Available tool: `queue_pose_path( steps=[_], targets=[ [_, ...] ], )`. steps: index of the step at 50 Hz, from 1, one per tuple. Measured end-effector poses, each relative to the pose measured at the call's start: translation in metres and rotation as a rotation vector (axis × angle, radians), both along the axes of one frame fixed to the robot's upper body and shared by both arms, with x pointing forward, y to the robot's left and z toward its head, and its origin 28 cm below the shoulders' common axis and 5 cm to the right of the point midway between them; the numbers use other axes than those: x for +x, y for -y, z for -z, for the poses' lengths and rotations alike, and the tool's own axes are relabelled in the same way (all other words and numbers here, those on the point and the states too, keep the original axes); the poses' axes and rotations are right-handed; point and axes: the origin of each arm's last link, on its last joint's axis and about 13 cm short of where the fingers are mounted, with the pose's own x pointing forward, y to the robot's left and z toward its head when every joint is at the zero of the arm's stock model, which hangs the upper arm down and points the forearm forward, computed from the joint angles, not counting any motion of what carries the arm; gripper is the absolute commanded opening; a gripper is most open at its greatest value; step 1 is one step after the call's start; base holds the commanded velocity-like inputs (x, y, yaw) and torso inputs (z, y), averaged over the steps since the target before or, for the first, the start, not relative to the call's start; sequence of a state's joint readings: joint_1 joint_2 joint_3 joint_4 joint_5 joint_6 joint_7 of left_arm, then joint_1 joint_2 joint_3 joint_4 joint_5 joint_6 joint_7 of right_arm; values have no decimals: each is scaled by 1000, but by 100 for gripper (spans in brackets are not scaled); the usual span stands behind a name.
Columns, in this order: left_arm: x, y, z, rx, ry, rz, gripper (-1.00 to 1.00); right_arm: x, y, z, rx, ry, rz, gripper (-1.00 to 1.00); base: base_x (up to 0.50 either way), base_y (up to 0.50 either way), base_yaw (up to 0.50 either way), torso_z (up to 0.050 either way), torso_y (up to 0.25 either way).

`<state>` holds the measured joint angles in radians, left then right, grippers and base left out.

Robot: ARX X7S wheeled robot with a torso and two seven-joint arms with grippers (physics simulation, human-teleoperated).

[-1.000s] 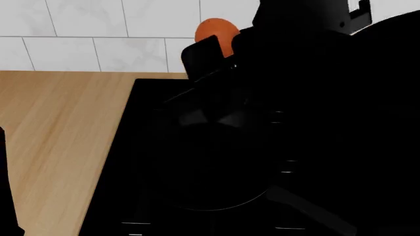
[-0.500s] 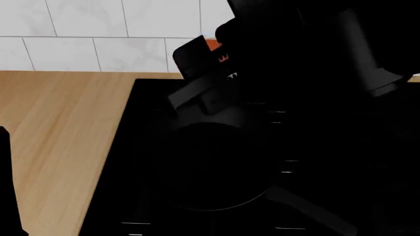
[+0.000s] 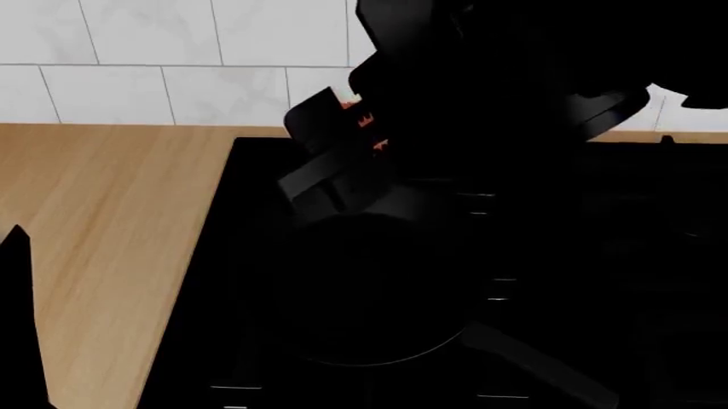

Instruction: Pick the egg from the plate and place it in the pan.

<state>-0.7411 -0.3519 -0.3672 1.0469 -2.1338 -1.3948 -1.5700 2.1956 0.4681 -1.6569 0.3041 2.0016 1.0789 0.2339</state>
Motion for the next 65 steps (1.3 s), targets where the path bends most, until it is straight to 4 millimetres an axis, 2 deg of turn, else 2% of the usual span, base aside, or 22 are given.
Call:
queue_pose_path(
  steps=[19, 65],
  targets=[
    [0, 1, 2, 23, -2, 13, 100, 17, -6, 18, -31, -44, -8, -100, 4, -1, -3, -4, 0],
    [0, 0, 3, 44, -1, 16, 100, 37, -11, 57, -95, -87, -10, -100, 5, 1, -3, -6, 0]
  ],
)
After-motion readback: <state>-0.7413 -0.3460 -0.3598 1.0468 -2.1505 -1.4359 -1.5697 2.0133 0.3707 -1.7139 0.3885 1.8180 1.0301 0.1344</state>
